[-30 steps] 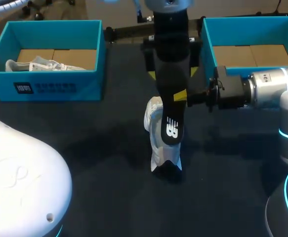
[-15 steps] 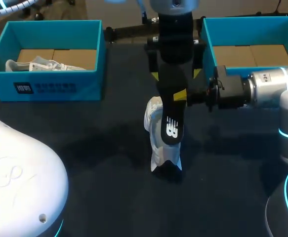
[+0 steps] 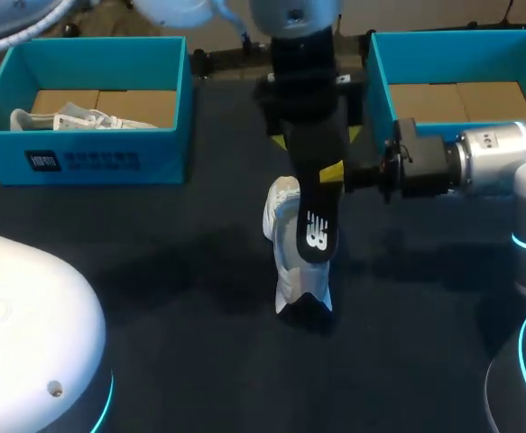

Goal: Take the shoe out of the shoebox, open the shoe tongue, remove and reinsert the insole, then place the shoe into the shoebox

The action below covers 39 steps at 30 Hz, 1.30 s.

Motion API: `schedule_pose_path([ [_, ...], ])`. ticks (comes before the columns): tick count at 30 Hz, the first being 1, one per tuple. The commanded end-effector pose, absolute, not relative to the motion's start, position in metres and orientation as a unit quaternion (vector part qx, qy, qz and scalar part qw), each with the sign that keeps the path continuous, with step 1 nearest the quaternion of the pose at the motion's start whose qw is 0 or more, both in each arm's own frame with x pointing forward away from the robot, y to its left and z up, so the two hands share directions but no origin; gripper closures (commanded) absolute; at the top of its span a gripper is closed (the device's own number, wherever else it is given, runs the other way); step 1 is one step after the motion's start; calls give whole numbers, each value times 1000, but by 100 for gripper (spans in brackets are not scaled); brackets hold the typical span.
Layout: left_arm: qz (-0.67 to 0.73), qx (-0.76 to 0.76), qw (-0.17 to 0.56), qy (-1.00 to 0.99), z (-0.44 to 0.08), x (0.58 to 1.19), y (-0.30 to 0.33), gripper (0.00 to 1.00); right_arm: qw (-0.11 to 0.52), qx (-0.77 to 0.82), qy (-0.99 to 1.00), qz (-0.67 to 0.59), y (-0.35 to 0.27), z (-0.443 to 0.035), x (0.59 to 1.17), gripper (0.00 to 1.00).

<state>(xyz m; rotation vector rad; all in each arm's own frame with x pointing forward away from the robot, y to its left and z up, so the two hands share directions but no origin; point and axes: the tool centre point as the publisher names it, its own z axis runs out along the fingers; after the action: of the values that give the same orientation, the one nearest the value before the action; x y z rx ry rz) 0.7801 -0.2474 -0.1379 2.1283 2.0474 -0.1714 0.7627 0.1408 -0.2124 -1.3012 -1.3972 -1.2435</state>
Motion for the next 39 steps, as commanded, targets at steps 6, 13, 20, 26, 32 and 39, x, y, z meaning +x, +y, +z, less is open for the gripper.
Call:
schedule_pose_path([
  [6,-208,677,269,653,-152,769,-208,0,419,-521,-549,-502,137,-212,757,100],
  [13,-250,664,327,625,-151,767,-199,0,422,-527,-543,-500,130,-212,749,100],
  [20,-296,654,356,598,-157,767,-188,0,423,-529,-539,-502,128,-210,745,100],
  [26,-323,651,376,575,-163,763,-182,0,422,-531,-538,-501,127,-208,745,100],
  [32,-347,654,405,536,-165,758,-176,0,422,-533,-538,-498,126,-208,745,100],
  [39,-343,683,403,503,-166,754,-174,0,424,-534,-539,-494,125,-208,747,100],
])
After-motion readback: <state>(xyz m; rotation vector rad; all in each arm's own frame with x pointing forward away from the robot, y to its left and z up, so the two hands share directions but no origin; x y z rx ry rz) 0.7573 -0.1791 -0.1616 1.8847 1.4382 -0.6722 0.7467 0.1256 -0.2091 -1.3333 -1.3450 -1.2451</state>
